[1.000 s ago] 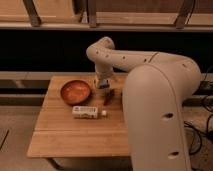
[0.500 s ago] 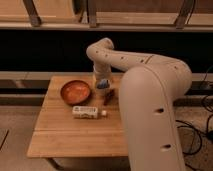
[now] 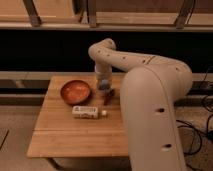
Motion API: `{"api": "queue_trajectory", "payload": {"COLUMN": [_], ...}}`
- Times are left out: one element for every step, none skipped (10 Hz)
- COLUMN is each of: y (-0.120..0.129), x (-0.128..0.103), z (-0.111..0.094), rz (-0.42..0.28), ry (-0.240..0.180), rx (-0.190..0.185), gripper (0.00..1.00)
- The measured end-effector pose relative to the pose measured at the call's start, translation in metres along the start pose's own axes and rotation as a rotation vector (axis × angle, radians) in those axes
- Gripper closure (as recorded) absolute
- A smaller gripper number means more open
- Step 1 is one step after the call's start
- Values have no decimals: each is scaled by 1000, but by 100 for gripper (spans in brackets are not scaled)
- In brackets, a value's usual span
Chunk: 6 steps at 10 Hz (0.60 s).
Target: Wipe the white sponge on the table
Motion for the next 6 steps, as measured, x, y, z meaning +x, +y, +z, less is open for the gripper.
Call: {"api": "queue_trajectory", "payload": {"y": [-2, -6, -12, -16, -18, -18], "x": [0, -2, -8, -13, -17, -19], "z": [-1, -6, -21, -37, -54, -79], "rz": [9, 22, 28, 28, 27, 25], "ry": [-2, -11, -37, -66, -93, -131], "rx": [1, 8, 31, 57, 82, 115], "gripper": [100, 100, 100, 100, 100, 100]}}
